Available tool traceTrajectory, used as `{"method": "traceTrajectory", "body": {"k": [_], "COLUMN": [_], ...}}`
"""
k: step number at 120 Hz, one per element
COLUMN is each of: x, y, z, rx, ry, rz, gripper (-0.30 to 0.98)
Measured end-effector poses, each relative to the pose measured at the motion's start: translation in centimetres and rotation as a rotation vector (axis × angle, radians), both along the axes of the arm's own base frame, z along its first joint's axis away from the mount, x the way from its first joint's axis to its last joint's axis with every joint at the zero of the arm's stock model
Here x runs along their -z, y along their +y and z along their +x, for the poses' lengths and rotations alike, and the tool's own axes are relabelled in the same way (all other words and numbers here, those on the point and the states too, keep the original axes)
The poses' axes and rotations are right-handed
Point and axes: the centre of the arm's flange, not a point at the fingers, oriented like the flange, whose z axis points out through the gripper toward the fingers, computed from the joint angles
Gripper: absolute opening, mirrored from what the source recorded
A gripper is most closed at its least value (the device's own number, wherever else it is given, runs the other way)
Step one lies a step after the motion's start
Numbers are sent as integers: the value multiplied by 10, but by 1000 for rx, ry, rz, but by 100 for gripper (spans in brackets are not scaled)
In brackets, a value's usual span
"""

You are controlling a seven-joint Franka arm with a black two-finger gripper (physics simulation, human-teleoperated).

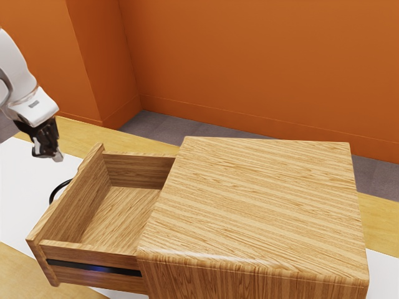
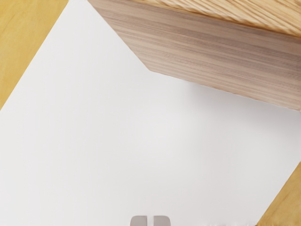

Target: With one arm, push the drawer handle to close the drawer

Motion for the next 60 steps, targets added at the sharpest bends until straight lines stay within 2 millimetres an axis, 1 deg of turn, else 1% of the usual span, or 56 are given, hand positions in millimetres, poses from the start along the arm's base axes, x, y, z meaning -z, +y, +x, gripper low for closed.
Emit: {"method": "traceTrajectory", "body": {"k": [30,44,60], "x": [19,22,23], "y": [-6,-8,-16], "z": [-18,-26,-35], "rx": [121,164,216], "ry": [14,16,12], "rz": [3,3,-2], "gripper": [-10,-10,-10]}}
